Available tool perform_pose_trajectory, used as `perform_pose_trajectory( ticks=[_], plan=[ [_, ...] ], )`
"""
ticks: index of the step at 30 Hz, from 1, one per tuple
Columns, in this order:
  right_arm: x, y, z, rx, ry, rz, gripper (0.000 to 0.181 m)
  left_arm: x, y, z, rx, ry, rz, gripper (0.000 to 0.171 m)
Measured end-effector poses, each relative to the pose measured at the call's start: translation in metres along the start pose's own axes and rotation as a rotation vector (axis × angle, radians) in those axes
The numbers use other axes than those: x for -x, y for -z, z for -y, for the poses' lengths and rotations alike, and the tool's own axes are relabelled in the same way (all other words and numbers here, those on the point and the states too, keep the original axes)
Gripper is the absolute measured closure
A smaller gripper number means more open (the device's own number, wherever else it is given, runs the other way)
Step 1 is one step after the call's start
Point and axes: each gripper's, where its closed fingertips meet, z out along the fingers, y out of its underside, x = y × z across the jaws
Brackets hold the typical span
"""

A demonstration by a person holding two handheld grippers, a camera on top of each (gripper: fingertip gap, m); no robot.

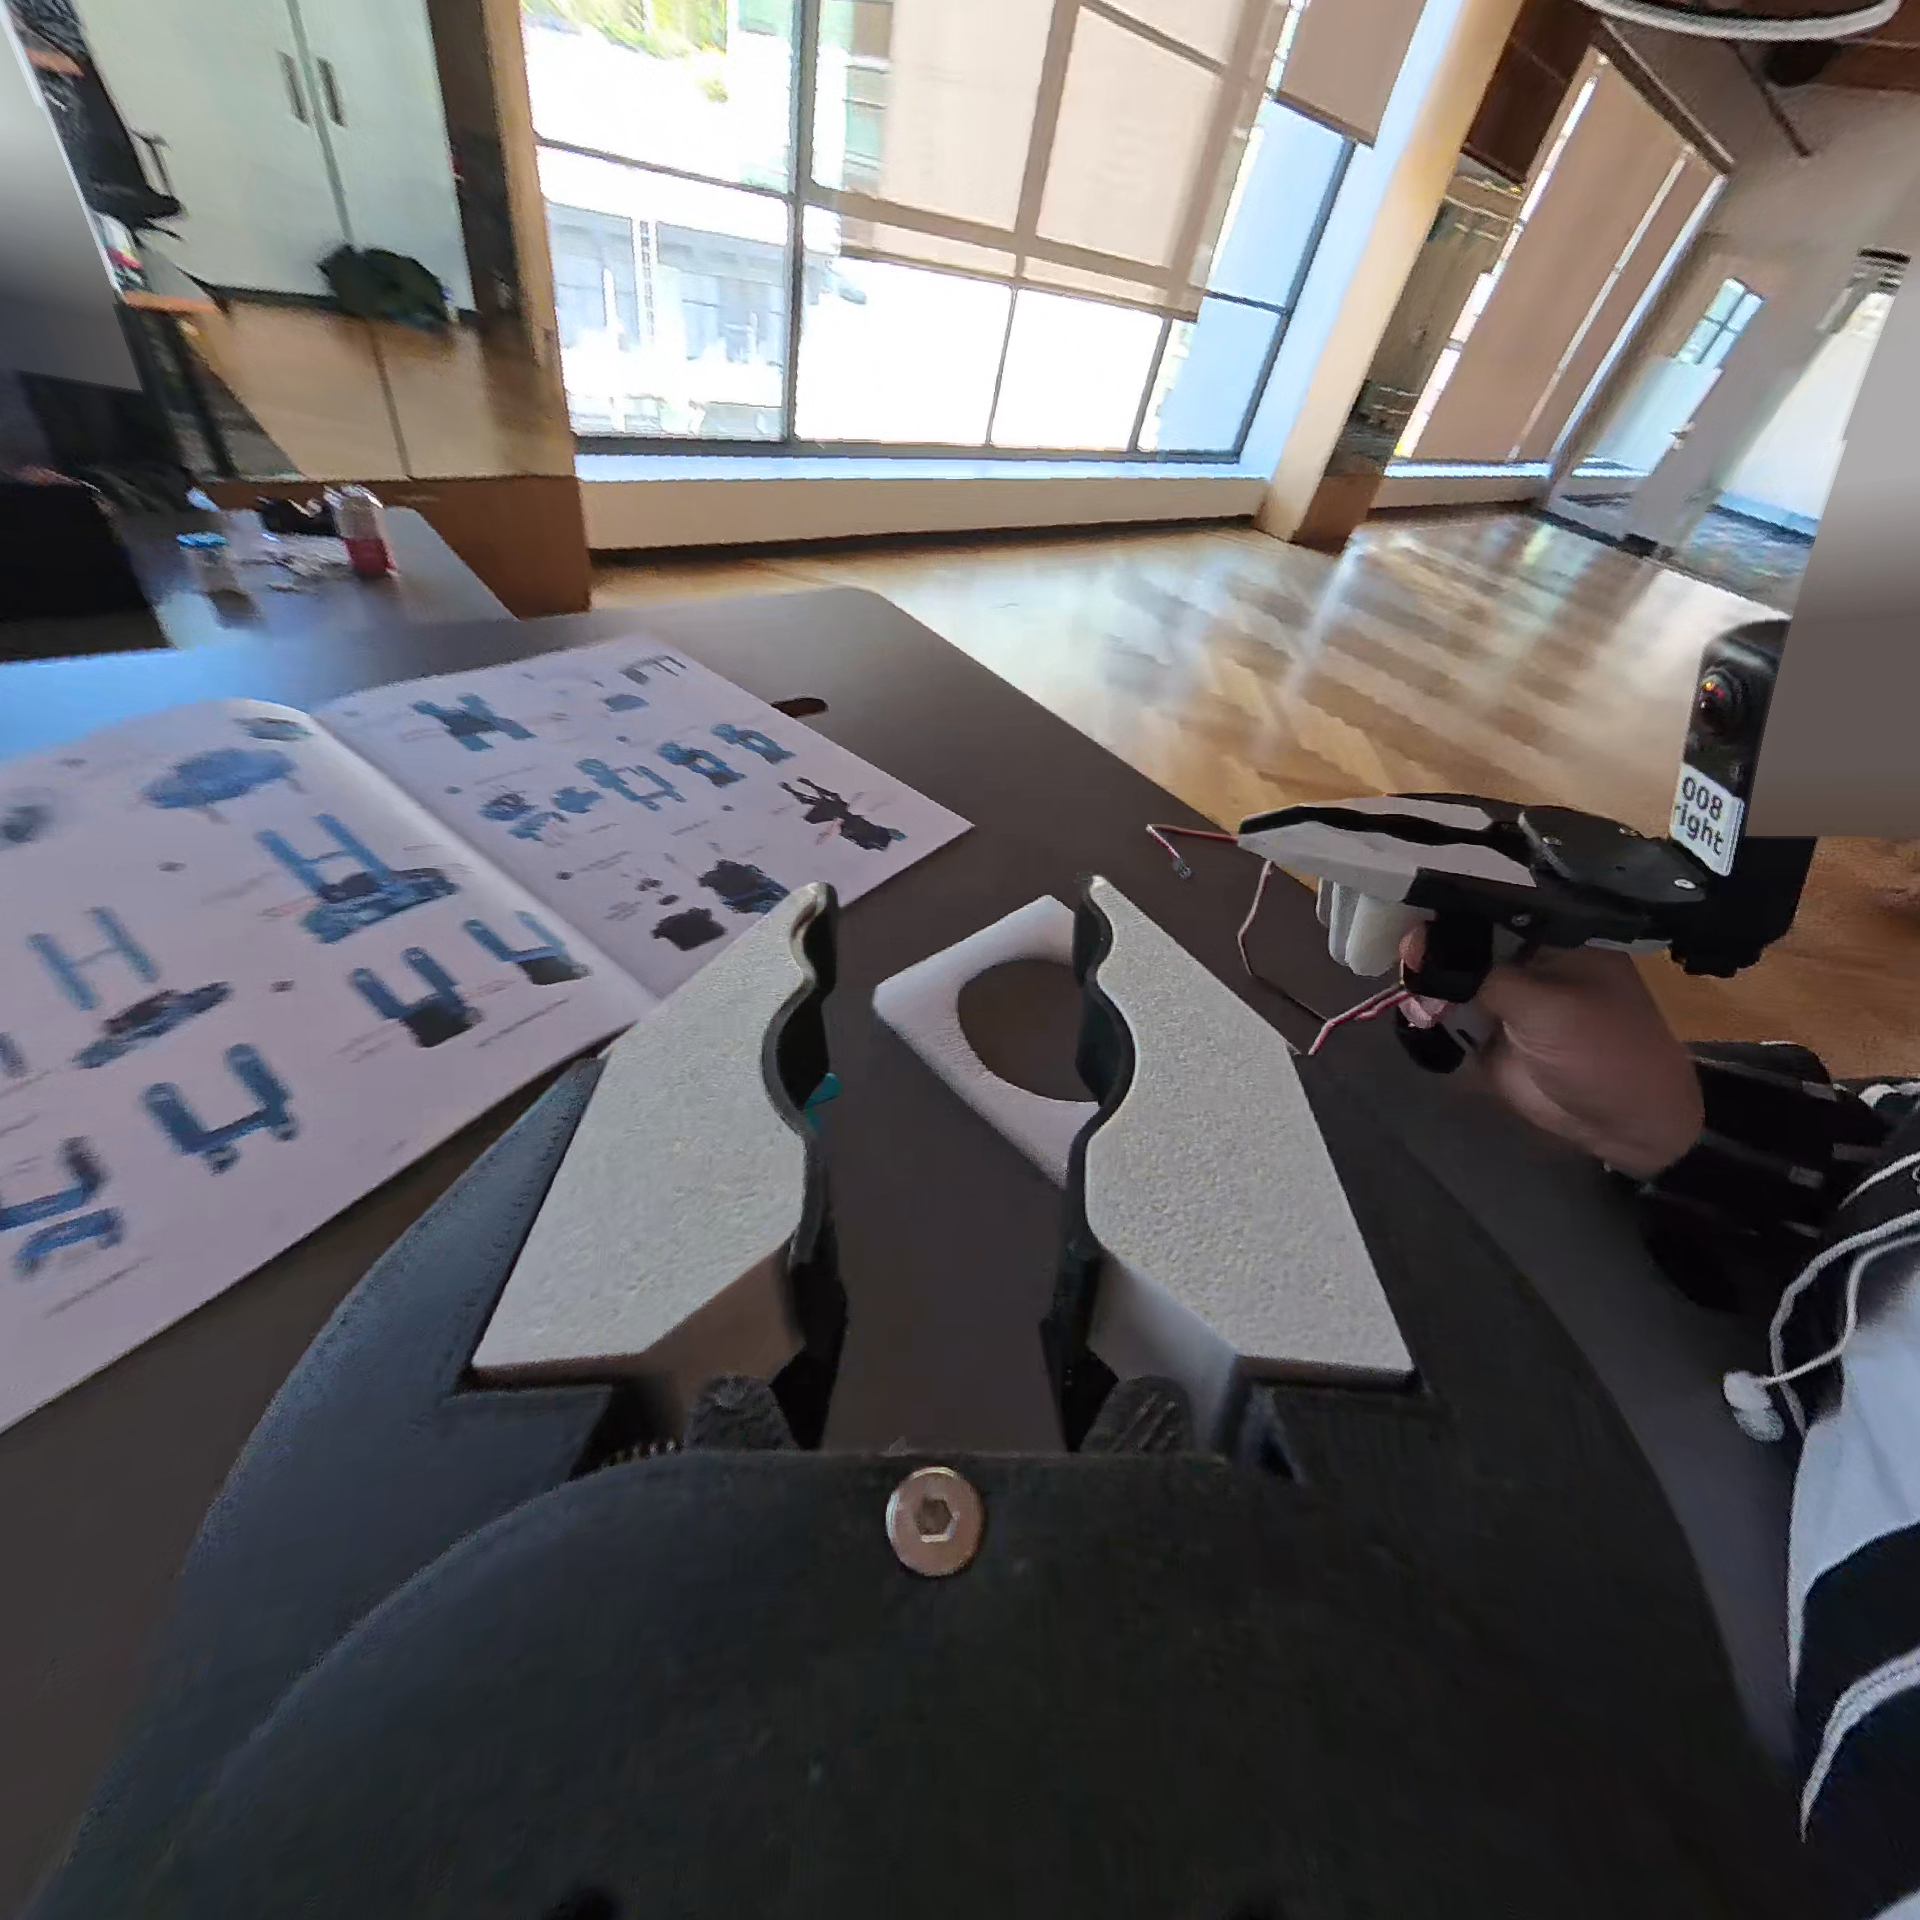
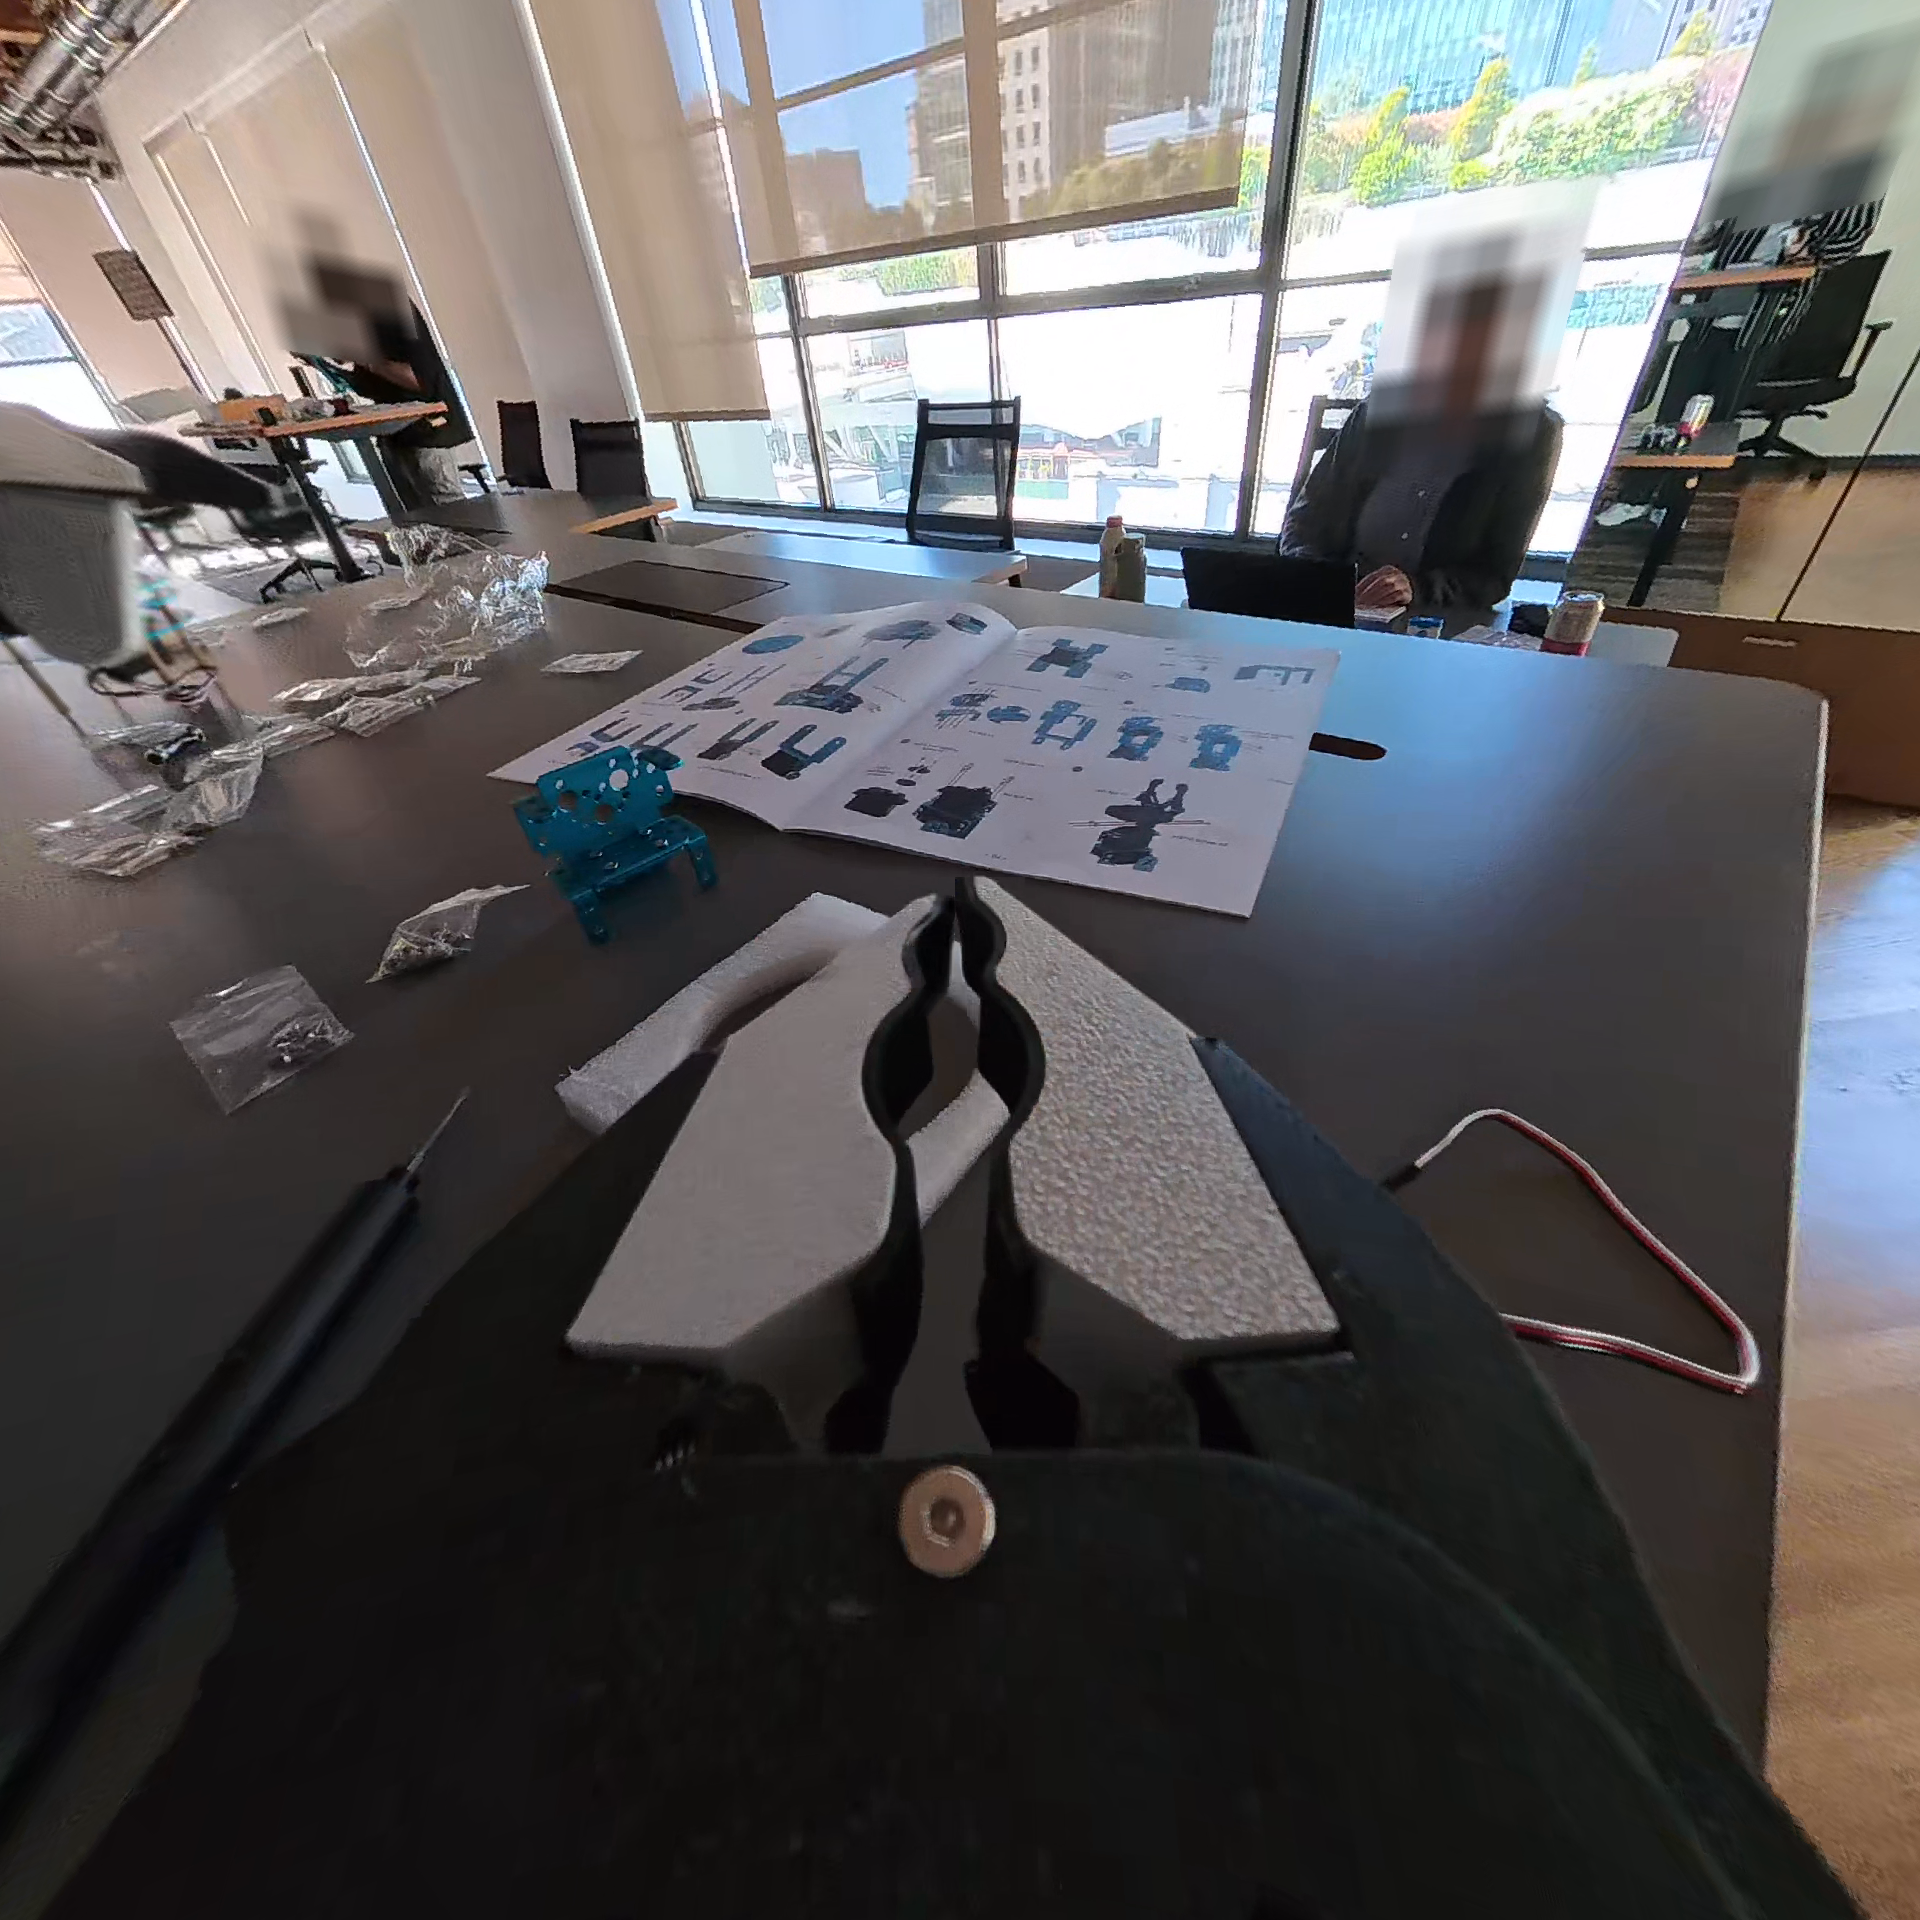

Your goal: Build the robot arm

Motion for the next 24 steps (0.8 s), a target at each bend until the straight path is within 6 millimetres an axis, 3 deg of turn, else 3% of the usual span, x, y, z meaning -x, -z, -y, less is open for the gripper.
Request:
perform_pose_trajectory(
  ticks=[5,11,13,15,18,20,24],
  plan=[
    [-0.01,0.004,0.013,-0.057,0.022,-0.053,0.181,0.014,0.053,0.022,-0.075,0.002,0.162,0.109],
    [-0.042,0.013,0.031,-0.136,0.083,-0.194,0.181,0.03,0.12,0.062,-0.146,-0.115,0.286,0.101],
    [-0.049,0.016,0.031,-0.134,0.106,-0.232,0.181,0.044,0.143,0.07,-0.155,-0.142,0.341,0.1],
    [-0.048,0.023,0.036,-0.132,0.151,-0.247,0.181,0.072,0.174,0.074,-0.151,-0.167,0.444,0.104],
    [-0.032,0.037,0.058,-0.099,0.261,-0.265,0.181,0.125,0.236,0.077,-0.133,-0.197,0.599,0.107],
    [-0.009,0.042,0.071,-0.038,0.27,-0.259,0.181,0.156,0.271,0.072,-0.093,-0.201,0.61,0.112],
    [0.079,0.031,0.088,0.043,0.218,-0.212,0.175,0.208,0.314,0.031,0.054,-0.129,0.445,0.12]
  ],
)
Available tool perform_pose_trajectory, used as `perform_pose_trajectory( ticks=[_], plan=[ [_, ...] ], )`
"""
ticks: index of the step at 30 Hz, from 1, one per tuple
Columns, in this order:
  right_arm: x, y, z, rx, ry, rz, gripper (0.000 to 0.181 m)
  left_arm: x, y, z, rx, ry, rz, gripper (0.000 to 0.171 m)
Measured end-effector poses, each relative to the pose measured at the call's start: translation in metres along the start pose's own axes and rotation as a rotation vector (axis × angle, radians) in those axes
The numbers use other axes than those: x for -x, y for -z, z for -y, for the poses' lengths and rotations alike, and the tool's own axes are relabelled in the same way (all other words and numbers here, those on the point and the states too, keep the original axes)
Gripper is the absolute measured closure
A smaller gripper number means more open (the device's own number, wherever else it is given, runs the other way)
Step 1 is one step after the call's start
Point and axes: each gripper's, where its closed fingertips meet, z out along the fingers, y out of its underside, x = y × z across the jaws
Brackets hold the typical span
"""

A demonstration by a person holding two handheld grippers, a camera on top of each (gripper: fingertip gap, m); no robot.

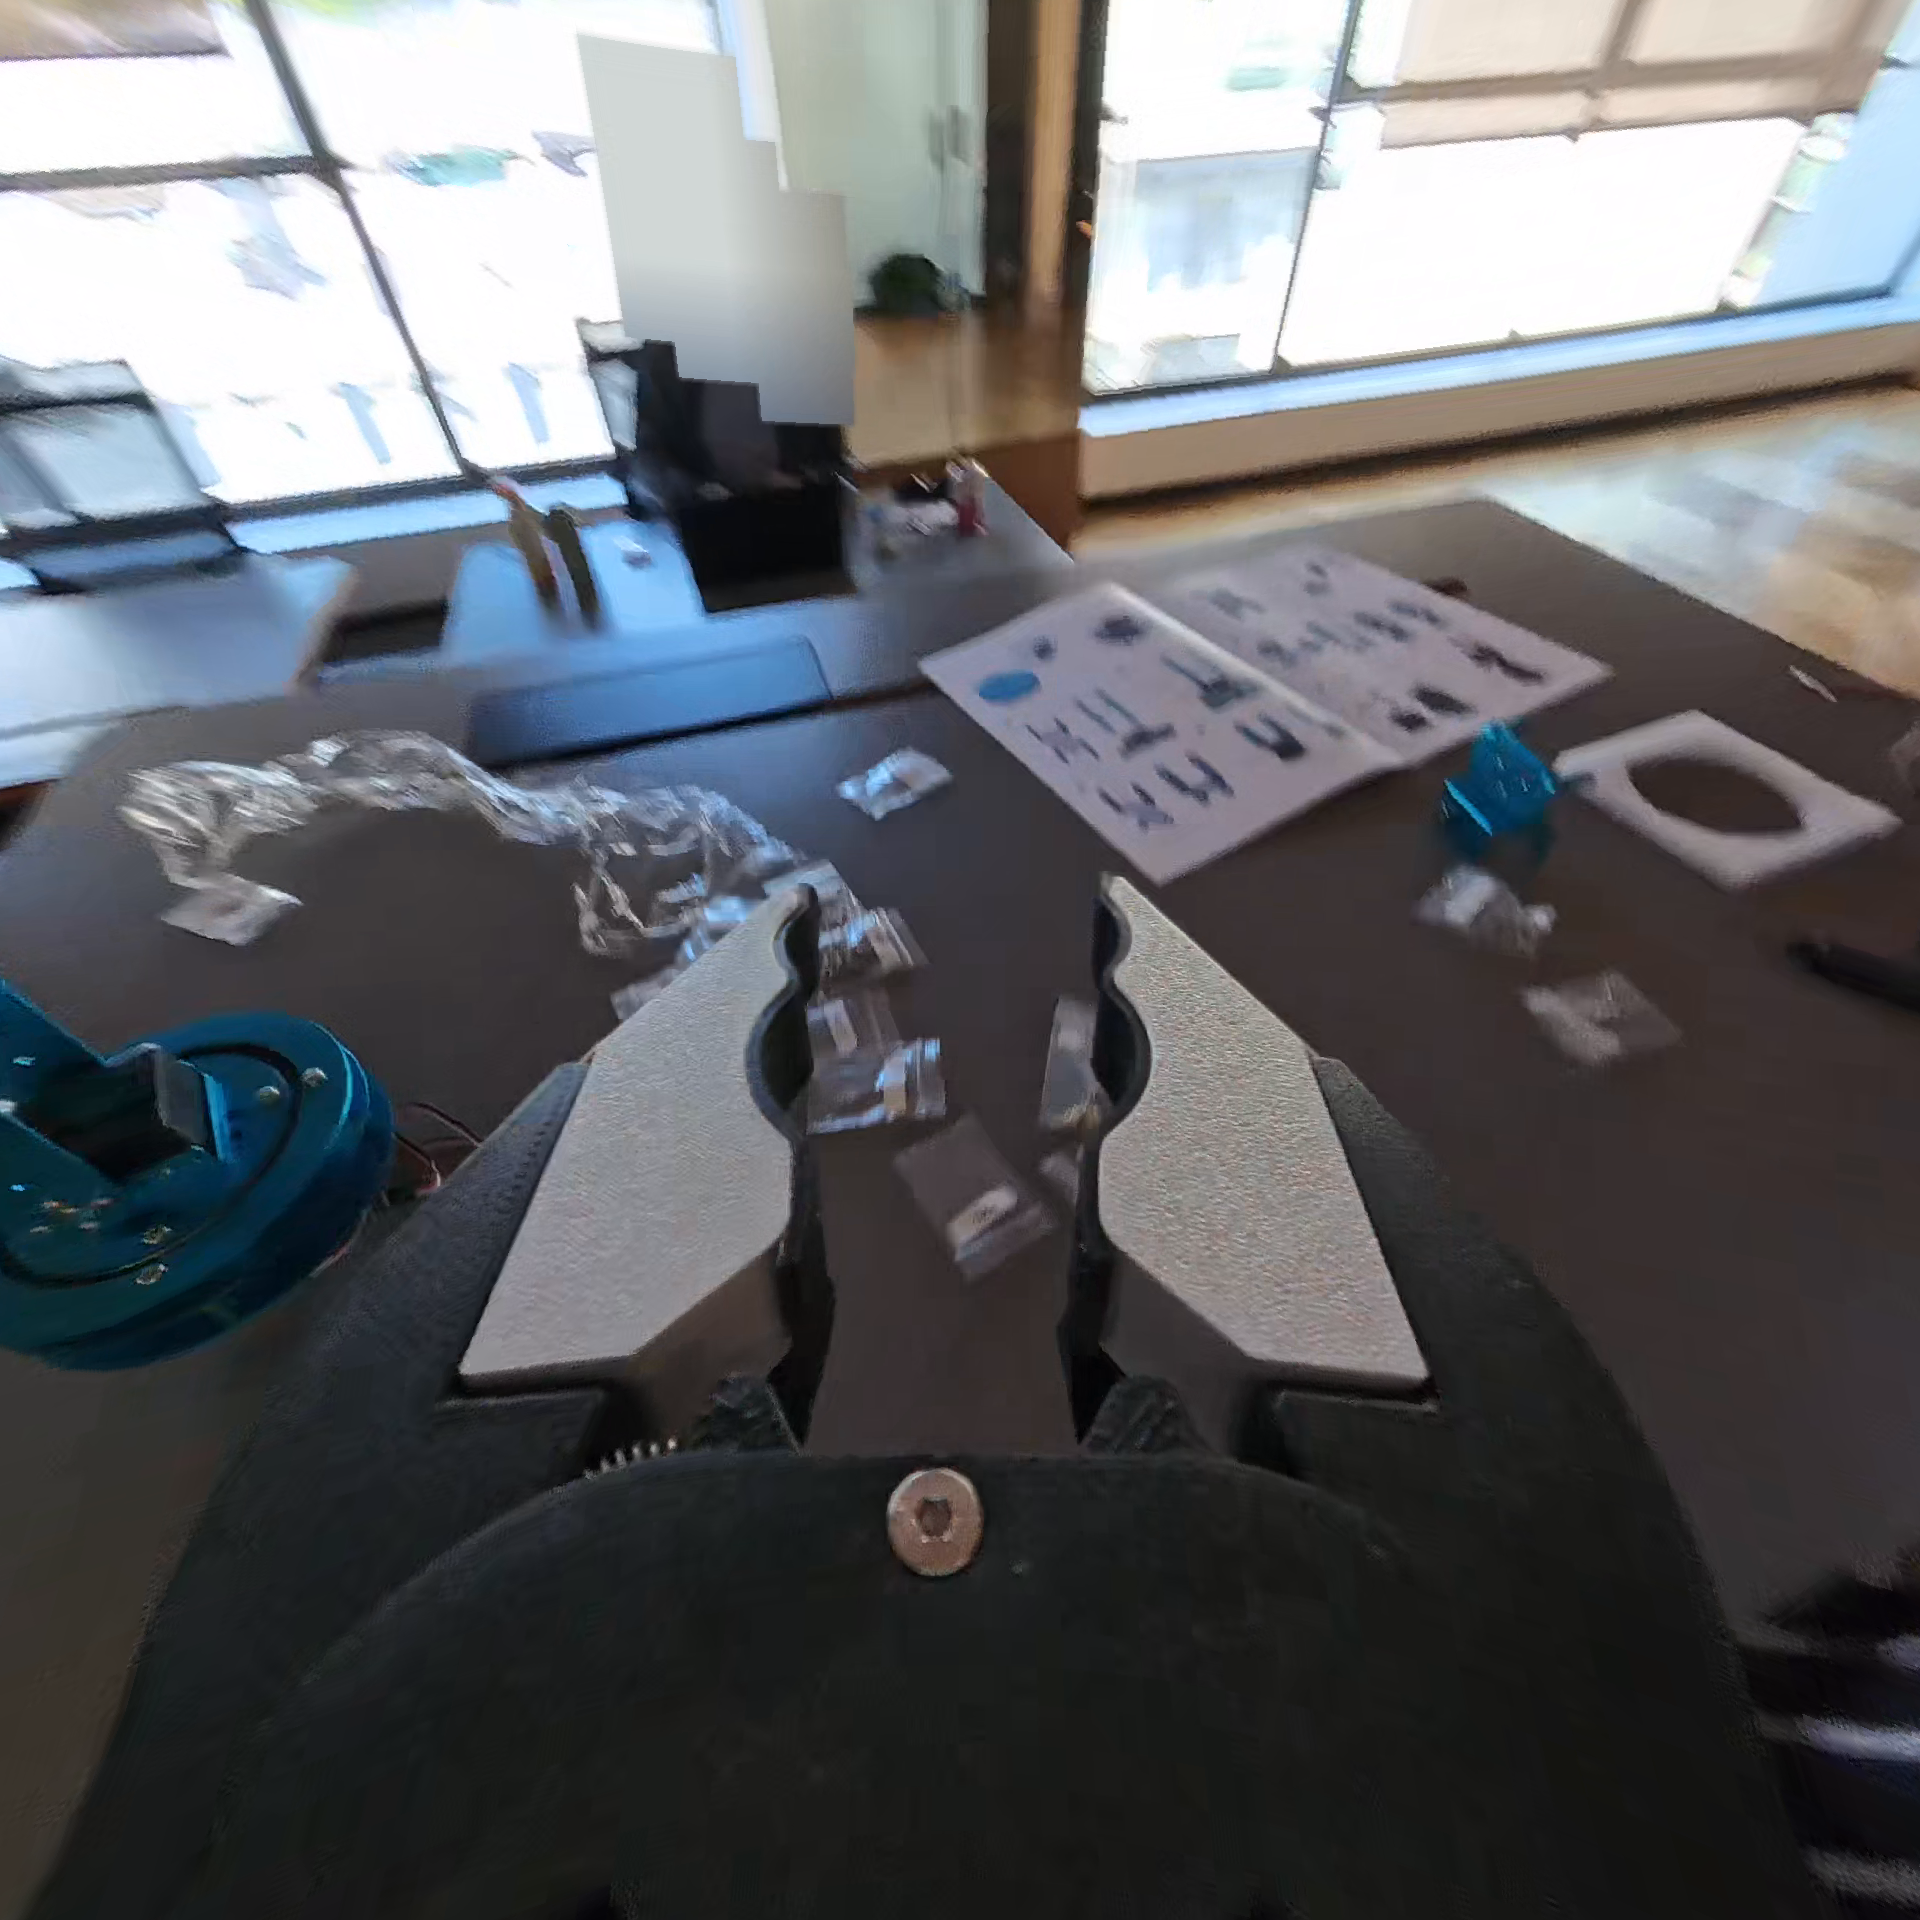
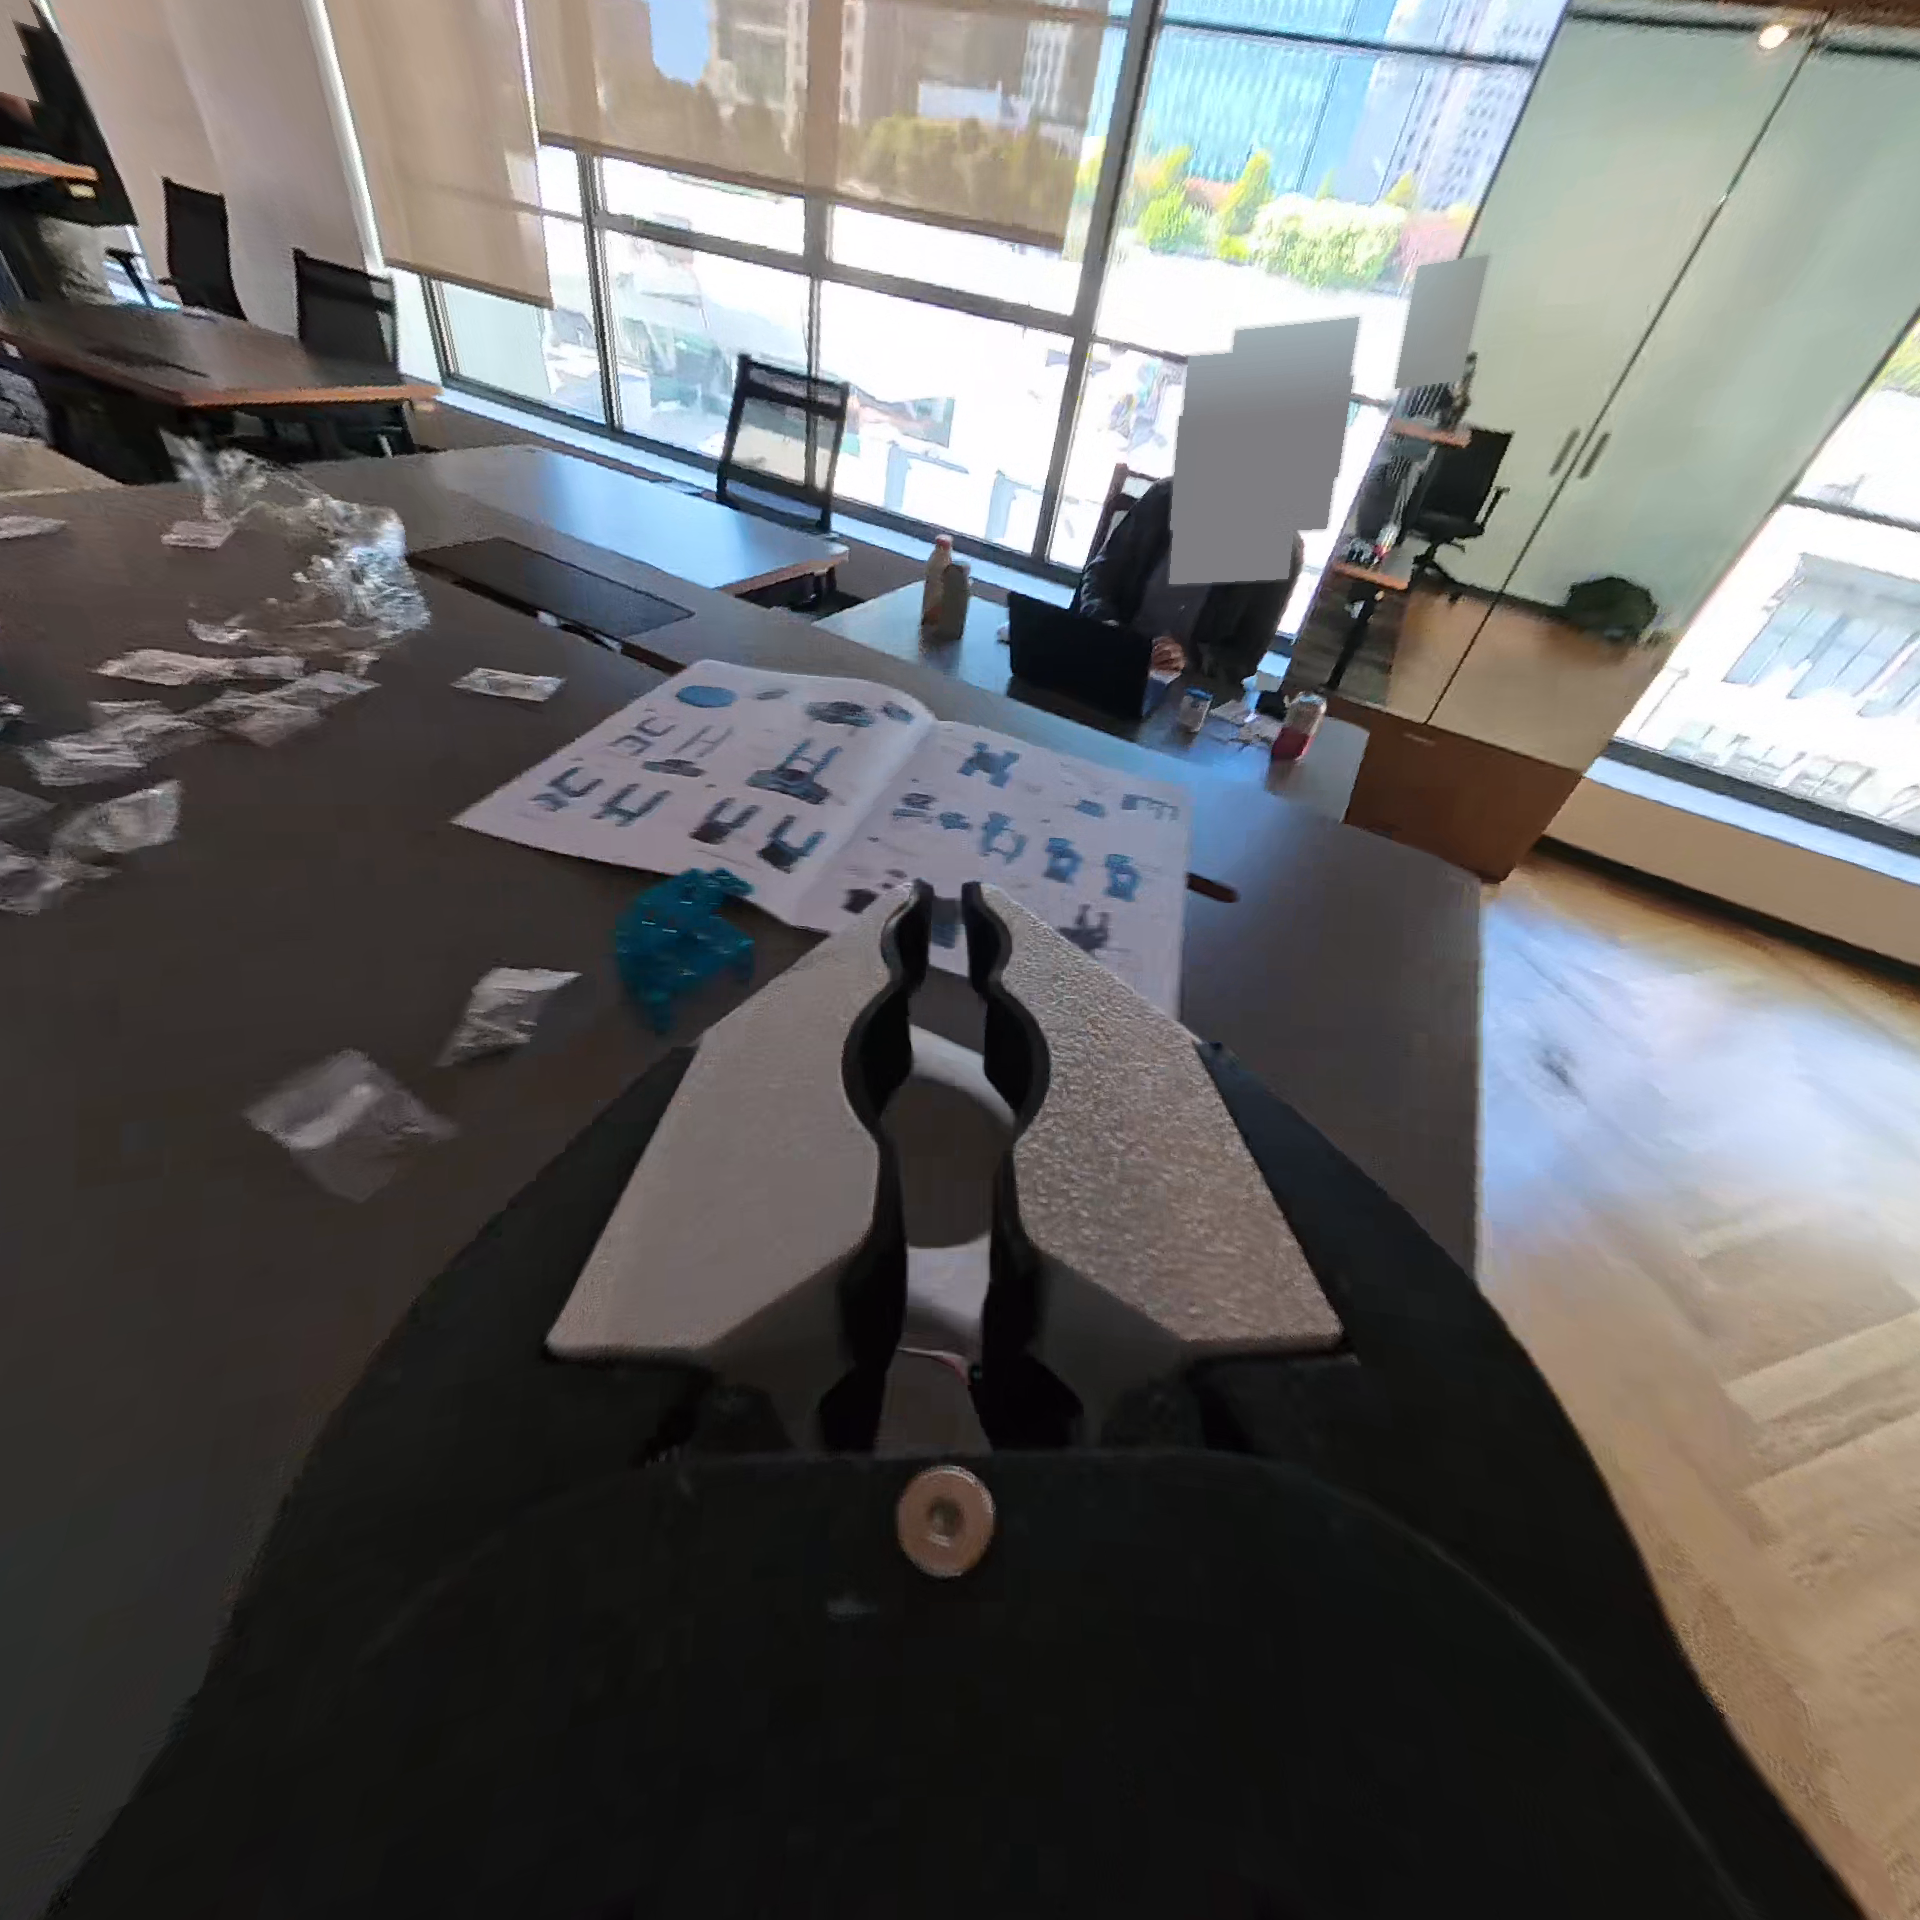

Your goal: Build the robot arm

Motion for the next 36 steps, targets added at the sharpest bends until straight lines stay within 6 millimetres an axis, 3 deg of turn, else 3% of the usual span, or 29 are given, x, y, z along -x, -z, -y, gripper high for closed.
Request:
perform_pose_trajectory(
  ticks=[3,7,9,13,16,20,26,30,36],
  plan=[
    [0.093,-0.017,0.011,0.062,-0.056,0.1,0.154,0.032,0.003,-0.045,0.118,-0.004,-0.129,0.12],
    [0.222,-0.072,0.01,0.161,-0.034,0.3,0.149,0.061,0.002,-0.102,0.223,-0.082,-0.211,0.121],
    [0.267,-0.095,0.004,0.24,0.037,0.354,0.143,0.062,0.001,-0.121,0.266,-0.094,-0.28,0.12],
    [0.327,-0.129,0.008,0.283,0.092,0.417,0.143,0.054,0.003,-0.137,0.263,-0.074,-0.422,0.122],
    [0.36,-0.151,0.008,0.313,0.061,0.479,0.143,0.055,0.003,-0.146,0.228,-0.039,-0.463,0.121],
    [0.393,-0.176,0.001,0.376,0.082,0.573,0.152,0.075,-0.002,-0.157,0.18,-0.093,-0.437,0.121],
    [0.418,-0.215,-0.003,0.425,0.041,0.64,0.157,0.093,-0.011,-0.166,0.137,-0.063,-0.471,0.122],
    [0.424,-0.235,-0.01,0.474,0.102,0.63,0.157,0.1,-0.017,-0.169,0.139,-0.115,-0.482,0.125],
    [0.441,-0.236,-0.006,0.504,0.144,0.686,0.158,0.106,-0.019,-0.176,0.172,-0.174,-0.48,0.125]
  ],
)
